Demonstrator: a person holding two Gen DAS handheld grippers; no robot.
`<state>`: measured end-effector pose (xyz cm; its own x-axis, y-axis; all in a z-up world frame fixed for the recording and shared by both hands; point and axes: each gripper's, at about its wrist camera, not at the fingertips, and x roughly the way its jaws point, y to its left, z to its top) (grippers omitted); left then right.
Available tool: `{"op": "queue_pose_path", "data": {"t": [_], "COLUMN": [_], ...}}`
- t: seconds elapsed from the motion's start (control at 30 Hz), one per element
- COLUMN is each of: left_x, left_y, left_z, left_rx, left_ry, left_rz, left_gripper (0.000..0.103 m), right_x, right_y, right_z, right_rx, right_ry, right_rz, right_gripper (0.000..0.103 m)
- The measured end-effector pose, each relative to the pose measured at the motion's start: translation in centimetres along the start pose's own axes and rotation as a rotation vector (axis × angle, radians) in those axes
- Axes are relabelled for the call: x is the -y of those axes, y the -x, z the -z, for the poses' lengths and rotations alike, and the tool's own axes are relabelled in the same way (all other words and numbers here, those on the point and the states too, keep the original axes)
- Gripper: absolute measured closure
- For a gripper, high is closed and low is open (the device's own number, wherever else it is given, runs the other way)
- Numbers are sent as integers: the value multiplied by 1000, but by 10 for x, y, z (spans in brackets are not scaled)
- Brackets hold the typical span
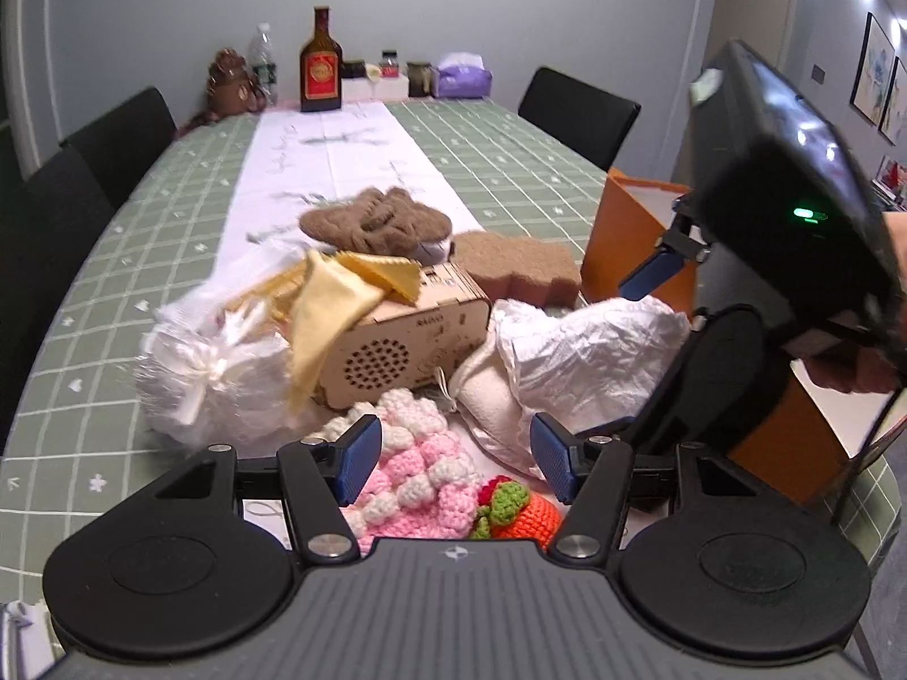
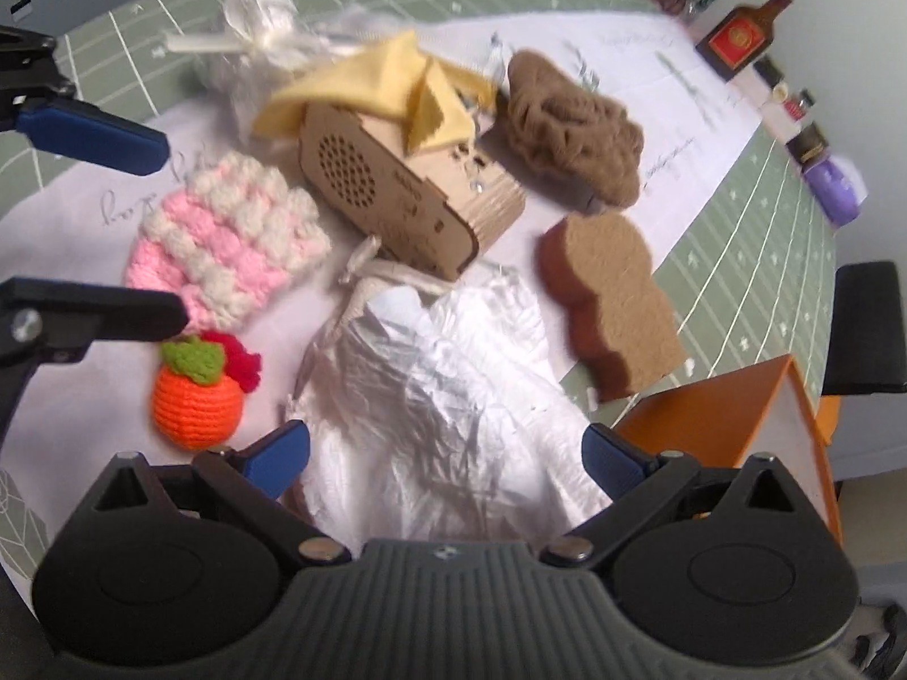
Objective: Organize soft objects
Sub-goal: 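Grasp the crumpled white plastic sheet with the right tool while the left tool grasps the white towel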
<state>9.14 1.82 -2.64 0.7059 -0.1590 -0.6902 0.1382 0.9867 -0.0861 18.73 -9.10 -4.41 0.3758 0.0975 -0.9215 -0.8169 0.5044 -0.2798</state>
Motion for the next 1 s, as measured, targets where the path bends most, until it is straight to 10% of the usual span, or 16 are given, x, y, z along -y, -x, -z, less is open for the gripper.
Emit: {"op": "queue_pose_path", "data": {"t": [0.3,1.0], "left_x": [-5,12], "left_y": [-14,-71], "left_z": [-3,-25], "left_rx": [-41,-119], "left_ry": [15,23], "left_rz": [0,75], "left_gripper": [32,31], "right_x": [11,53], "right_y": [-18,39], "right_z": [-1,12], "right_rx": [-68,133], "right_ry": [-50,-194], "right_rz": [-102,-53], "right_gripper": [80,94]}}
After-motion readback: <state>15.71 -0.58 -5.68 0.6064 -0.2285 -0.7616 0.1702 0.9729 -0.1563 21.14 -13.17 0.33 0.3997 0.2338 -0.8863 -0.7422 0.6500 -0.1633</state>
